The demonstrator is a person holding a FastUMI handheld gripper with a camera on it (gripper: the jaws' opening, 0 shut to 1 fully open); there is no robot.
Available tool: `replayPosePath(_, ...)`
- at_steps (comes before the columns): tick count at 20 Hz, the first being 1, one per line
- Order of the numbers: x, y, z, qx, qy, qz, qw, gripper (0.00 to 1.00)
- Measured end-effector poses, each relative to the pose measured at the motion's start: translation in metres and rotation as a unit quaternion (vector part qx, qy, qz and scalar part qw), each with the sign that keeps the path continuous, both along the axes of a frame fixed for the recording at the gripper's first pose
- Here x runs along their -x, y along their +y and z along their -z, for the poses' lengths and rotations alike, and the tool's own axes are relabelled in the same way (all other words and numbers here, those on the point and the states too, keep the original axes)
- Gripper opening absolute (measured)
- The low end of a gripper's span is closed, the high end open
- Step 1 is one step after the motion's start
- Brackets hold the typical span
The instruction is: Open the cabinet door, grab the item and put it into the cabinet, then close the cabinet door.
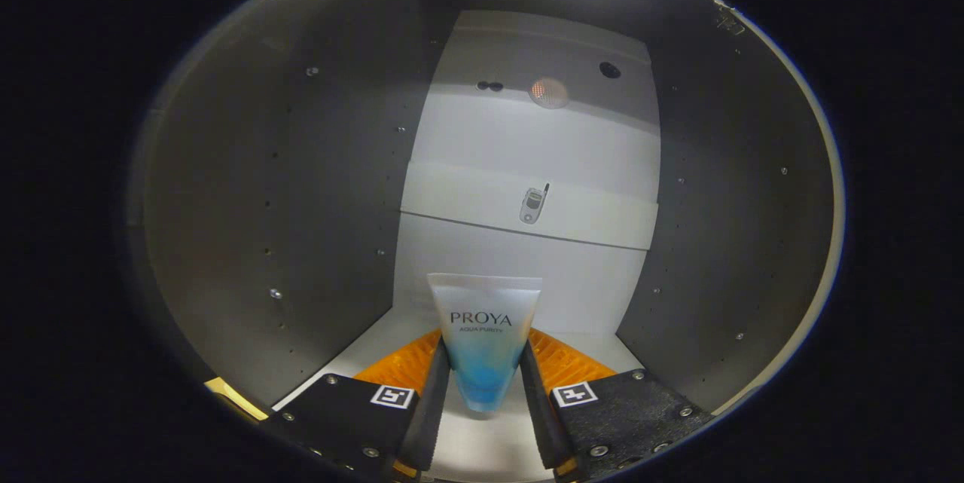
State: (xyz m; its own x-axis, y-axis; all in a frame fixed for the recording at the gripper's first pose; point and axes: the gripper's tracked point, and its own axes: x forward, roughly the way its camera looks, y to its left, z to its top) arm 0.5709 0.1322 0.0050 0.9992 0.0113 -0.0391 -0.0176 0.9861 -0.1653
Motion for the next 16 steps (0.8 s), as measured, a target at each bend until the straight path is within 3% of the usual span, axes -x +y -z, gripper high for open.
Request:
replayPosePath(8,-0.007,-0.011,0.024,-0.037,0.028,0.001,0.999,0.54)
replayPosePath(16,-0.001,-0.012,0.026,-0.028,0.022,-0.008,0.999,0.58)
